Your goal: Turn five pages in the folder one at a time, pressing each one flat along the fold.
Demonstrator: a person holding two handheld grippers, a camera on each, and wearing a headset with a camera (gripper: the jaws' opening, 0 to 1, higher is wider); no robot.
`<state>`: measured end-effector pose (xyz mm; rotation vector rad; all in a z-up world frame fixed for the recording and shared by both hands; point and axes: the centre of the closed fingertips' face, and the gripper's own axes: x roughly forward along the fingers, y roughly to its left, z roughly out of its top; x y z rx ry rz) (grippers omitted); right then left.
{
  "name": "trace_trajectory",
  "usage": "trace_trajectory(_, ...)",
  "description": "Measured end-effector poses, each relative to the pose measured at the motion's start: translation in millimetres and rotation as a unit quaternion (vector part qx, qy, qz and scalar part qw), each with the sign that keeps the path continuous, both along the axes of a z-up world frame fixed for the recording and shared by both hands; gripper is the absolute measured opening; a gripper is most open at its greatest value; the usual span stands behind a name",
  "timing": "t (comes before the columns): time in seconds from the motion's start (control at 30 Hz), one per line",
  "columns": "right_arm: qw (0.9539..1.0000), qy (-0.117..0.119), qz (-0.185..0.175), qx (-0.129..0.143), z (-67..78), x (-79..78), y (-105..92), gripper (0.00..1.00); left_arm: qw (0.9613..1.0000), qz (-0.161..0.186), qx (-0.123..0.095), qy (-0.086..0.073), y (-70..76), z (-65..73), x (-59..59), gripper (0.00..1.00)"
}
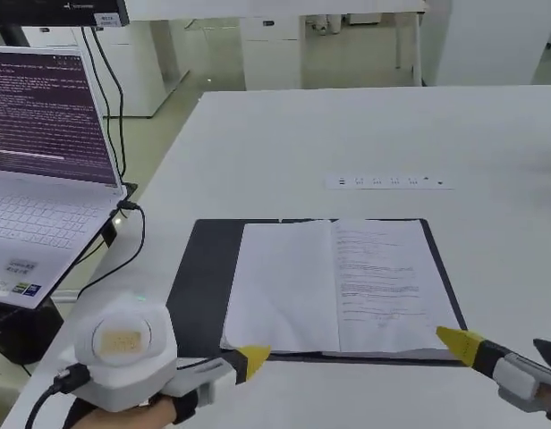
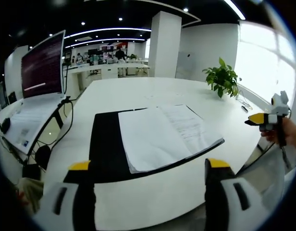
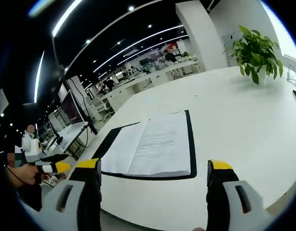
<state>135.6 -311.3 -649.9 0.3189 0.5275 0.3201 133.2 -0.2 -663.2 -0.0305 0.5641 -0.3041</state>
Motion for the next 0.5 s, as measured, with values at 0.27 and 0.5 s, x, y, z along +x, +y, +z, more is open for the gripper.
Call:
trace_trajectory(0.27, 0.9986, -0.026, -0.002, -0.047, 9.3, 2.9, -22.5, 1.0, 0.9999, -0.005, 0.014, -0.005, -2.1, 6.0, -9.3, 0.99)
trace_trajectory(0.5, 0.998, -0.034, 0.001, -0.054, 10.3, 2.5, -27.3, 1.0, 0.9994, -0.017, 0.028, -0.007, -7.9, 6.8, -4.3, 0.99)
